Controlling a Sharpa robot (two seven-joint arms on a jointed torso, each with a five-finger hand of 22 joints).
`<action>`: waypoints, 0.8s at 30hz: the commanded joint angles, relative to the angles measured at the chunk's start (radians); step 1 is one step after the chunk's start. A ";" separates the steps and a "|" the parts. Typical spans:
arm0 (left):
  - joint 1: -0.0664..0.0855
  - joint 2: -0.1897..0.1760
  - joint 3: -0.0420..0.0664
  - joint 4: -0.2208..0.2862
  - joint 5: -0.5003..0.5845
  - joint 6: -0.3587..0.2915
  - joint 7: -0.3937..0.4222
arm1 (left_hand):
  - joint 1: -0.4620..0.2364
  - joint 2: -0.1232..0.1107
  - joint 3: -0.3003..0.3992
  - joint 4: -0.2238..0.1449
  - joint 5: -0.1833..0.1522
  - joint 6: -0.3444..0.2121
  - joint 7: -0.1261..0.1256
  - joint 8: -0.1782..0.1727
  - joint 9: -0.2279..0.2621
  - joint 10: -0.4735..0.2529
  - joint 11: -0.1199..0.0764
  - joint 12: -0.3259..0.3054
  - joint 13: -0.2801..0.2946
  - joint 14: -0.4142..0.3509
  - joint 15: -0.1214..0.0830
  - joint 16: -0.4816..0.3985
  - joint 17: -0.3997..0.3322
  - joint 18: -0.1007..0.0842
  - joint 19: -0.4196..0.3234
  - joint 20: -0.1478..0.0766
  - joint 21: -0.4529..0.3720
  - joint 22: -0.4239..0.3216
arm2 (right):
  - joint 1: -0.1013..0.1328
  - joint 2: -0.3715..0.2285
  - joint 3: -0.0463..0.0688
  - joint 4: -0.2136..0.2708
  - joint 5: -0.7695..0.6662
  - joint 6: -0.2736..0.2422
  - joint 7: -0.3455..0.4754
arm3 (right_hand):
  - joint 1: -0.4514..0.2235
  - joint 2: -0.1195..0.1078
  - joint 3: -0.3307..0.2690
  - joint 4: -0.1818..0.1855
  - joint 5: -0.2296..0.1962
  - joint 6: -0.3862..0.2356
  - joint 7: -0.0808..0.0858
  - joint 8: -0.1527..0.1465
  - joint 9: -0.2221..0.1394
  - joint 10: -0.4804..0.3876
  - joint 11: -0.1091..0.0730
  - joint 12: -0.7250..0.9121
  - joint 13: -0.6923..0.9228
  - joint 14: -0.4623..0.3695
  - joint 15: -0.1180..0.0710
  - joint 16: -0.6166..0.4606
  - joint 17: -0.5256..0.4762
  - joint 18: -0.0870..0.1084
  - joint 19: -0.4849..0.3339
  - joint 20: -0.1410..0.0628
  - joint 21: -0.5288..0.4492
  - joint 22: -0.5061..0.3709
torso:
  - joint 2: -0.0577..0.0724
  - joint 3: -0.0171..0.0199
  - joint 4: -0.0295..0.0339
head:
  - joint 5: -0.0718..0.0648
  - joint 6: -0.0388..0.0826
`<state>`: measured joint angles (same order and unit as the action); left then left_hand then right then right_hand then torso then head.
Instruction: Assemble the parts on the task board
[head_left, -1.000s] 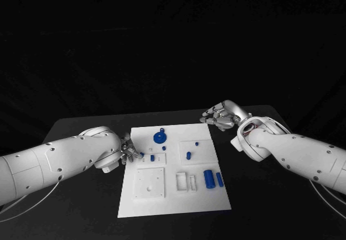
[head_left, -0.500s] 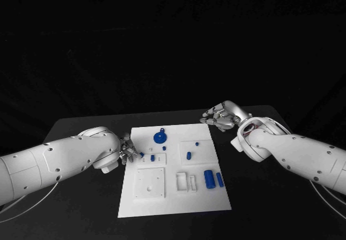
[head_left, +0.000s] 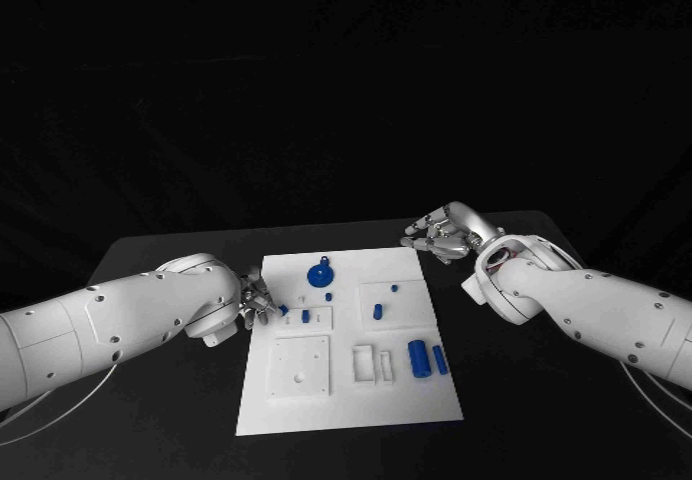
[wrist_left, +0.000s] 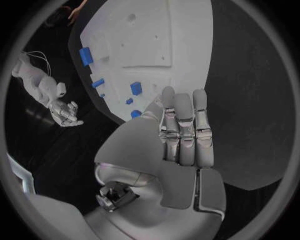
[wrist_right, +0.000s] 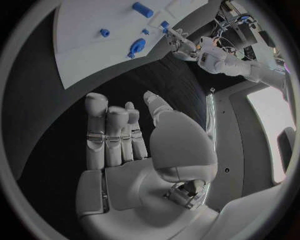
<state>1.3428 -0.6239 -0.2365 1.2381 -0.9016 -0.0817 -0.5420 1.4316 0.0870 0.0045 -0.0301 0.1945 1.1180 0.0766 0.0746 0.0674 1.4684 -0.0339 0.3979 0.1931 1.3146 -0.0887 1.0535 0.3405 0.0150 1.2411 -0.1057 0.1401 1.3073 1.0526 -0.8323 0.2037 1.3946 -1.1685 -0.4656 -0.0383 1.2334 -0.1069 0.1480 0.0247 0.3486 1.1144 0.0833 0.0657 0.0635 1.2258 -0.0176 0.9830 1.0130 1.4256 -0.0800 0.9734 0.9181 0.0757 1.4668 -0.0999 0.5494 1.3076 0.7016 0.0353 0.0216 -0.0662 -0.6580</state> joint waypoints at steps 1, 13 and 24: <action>-0.006 0.001 -0.005 -0.003 0.004 -0.008 0.006 | 0.013 -0.001 0.003 -0.012 0.011 0.003 0.001 -0.002 0.000 0.014 0.004 -0.001 0.000 -0.006 -0.002 0.005 0.000 -0.015 -0.007 -0.002 0.010 0.023 | -0.001 0.000 0.000 0.002 -0.001 0.012 0.009 | -0.002 -0.002 -0.006 0.000 0.004 -0.003 0.001 -0.004 0.000 -0.002 0.002 0.000 0.002 -0.003 -0.001 -0.003 0.000 0.011 0.008 0.001 0.000 0.061 | -0.001 0.0000 0.0002 | 0.001 0.001; -0.009 -0.003 -0.005 -0.007 -0.001 -0.045 0.035 | 0.019 0.017 -0.003 -0.049 0.036 0.073 -0.015 -0.003 0.009 0.040 0.003 0.007 -0.004 0.009 -0.011 0.014 0.006 -0.015 -0.015 -0.010 0.054 0.024 | -0.001 0.000 0.000 0.002 -0.001 0.012 0.009 | -0.002 -0.002 -0.006 0.000 0.004 -0.003 0.001 -0.004 0.000 -0.002 0.002 0.000 0.002 -0.003 -0.001 -0.003 0.000 0.011 0.008 0.001 0.000 0.061 | 0.000 -0.0002 -0.0001 | 0.003 0.003; -0.011 -0.016 -0.005 -0.004 -0.001 -0.089 0.083 | 0.013 0.015 -0.006 -0.082 0.057 0.139 -0.029 -0.007 0.069 0.043 -0.004 0.026 -0.017 0.019 -0.017 0.015 0.008 -0.015 -0.026 -0.017 0.097 0.024 | -0.002 -0.002 0.000 0.002 -0.001 0.013 0.009 | -0.002 -0.002 -0.006 0.000 0.004 -0.003 0.001 -0.004 0.000 -0.002 0.002 0.000 0.002 -0.003 -0.001 -0.003 0.000 0.011 0.008 0.001 0.000 0.061 | 0.000 -0.0002 -0.0004 | 0.005 0.004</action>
<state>1.3358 -0.6390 -0.2392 1.2325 -0.9007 -0.1403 -0.4903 1.4474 0.0949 -0.0026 -0.1070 0.2465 1.2496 0.0486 0.0686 0.0852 1.4705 -0.0320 0.4204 0.1775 1.3291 -0.0996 1.0642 0.3480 0.0149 1.2216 -0.1252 0.2334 1.3078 1.0517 -0.8338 0.2037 1.3953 -1.1683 -0.4648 -0.0382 1.2334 -0.1069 0.1480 0.0247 0.3486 1.1156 0.0821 0.0657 0.0635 1.2258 -0.0176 0.9830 1.0130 1.4256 -0.0800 0.9734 0.9179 0.0758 1.4668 -0.0999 0.5494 1.3075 0.7018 0.0351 0.0213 -0.0618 -0.6540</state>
